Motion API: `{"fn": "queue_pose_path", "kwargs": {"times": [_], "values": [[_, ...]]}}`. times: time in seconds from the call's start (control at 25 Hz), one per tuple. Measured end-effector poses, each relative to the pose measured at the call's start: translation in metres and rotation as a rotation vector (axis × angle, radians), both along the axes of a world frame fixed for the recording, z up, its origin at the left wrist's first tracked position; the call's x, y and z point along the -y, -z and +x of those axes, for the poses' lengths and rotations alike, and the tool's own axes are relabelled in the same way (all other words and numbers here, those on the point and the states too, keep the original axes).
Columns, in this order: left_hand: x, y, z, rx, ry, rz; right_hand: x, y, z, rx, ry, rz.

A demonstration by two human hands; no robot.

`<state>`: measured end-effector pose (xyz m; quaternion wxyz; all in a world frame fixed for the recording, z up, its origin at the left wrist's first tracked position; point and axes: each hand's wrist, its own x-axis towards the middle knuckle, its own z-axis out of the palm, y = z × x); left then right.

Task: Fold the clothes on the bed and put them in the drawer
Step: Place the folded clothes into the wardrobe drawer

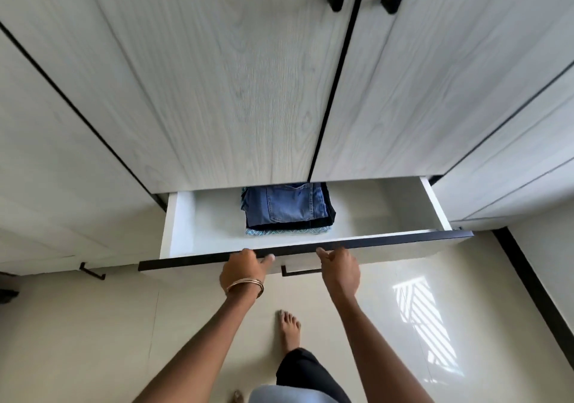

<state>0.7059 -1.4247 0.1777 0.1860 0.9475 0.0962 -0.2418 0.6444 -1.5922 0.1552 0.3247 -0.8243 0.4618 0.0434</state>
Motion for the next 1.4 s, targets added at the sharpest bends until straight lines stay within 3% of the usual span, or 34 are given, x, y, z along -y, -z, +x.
{"fn": "queue_pose_path", "kwargs": {"times": [0.12,0.2,0.28,0.48,0.6,0.64,0.72,0.8,0.88,1.0,1.12,1.24,1.4], "values": [[0.028,0.001,0.052,-0.296,-0.913,-0.943,0.017,0.002,0.070,0.318,0.525,0.738],[0.040,0.001,0.089,-0.345,-1.093,-1.232,0.034,0.002,0.108,0.401,0.636,0.946],[0.053,-0.005,0.118,-0.347,-1.046,-1.286,0.047,-0.003,0.143,0.445,0.566,1.002],[0.074,0.008,0.145,-0.229,-0.808,-1.101,0.070,-0.001,0.178,0.353,0.201,0.982],[0.071,0.030,0.132,-0.270,-0.526,-0.996,0.106,0.017,0.173,0.282,-0.012,0.922],[0.069,0.039,0.126,-0.253,-0.446,-0.901,0.114,0.021,0.168,0.222,-0.066,0.865],[0.066,0.068,0.113,-0.086,-0.257,-0.596,0.124,0.045,0.157,0.063,-0.224,0.546],[0.069,0.111,0.101,-0.071,0.005,-0.239,0.119,0.089,0.145,-0.185,-0.576,0.248],[0.078,0.153,0.098,-0.197,0.284,-0.119,0.109,0.131,0.137,-0.347,-0.818,0.174],[0.103,0.206,0.120,-0.263,0.590,0.027,0.096,0.187,0.164,-0.364,-1.003,0.001],[0.117,0.249,0.148,-0.241,0.671,0.140,0.092,0.238,0.190,-0.414,-1.083,-0.127],[0.114,0.282,0.143,-0.262,0.626,0.166,0.088,0.278,0.170,-0.454,-1.123,-0.248],[0.116,0.292,0.138,-0.244,0.542,0.143,0.073,0.286,0.164,-0.424,-1.100,-0.249]]}}
